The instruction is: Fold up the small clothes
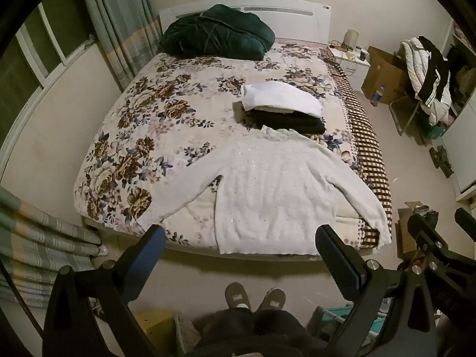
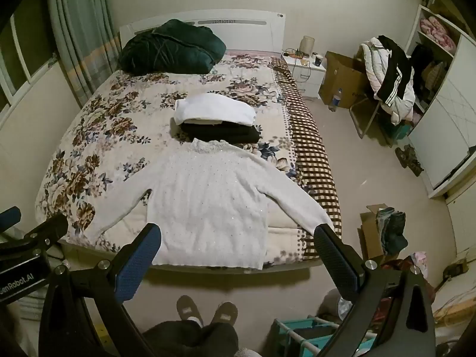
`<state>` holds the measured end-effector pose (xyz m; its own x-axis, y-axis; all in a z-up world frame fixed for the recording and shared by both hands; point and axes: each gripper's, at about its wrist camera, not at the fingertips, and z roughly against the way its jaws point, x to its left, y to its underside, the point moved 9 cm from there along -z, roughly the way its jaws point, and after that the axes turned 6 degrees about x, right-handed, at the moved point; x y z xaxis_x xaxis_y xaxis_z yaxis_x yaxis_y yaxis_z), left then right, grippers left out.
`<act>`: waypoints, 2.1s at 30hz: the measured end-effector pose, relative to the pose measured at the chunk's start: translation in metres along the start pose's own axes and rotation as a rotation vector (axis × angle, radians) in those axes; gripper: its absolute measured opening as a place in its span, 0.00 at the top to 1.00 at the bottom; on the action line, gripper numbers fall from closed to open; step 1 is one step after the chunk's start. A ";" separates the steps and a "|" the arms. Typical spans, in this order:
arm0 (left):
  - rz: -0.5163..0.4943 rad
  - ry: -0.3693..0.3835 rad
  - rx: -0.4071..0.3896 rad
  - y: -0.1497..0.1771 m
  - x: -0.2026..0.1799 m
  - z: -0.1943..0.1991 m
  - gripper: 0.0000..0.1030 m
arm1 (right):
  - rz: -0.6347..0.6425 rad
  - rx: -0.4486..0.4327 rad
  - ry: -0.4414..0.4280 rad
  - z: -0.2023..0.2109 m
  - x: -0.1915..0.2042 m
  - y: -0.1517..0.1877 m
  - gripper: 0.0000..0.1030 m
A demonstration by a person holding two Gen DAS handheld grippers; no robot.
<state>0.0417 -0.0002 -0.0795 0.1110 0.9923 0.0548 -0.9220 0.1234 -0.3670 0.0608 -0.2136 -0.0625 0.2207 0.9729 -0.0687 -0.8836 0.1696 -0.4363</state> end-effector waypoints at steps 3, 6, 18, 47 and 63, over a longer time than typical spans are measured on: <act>-0.002 -0.001 0.006 0.000 0.000 0.000 0.00 | 0.002 0.001 0.008 0.001 0.000 0.000 0.00; 0.001 0.004 0.005 0.000 0.000 0.000 0.00 | 0.005 0.002 0.009 0.002 0.000 0.000 0.00; 0.004 0.010 0.002 0.000 -0.001 0.000 0.00 | 0.003 -0.004 0.007 0.009 -0.002 0.000 0.00; 0.012 0.021 -0.011 0.001 -0.001 0.009 0.00 | 0.015 -0.015 0.011 0.047 0.026 -0.003 0.00; 0.015 0.025 -0.014 0.001 -0.001 0.011 0.00 | 0.017 -0.021 0.011 0.049 0.026 -0.002 0.00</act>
<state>0.0366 -0.0010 -0.0696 0.1063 0.9940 0.0258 -0.9183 0.1081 -0.3809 0.0483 -0.1810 -0.0190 0.2106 0.9738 -0.0861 -0.8784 0.1499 -0.4537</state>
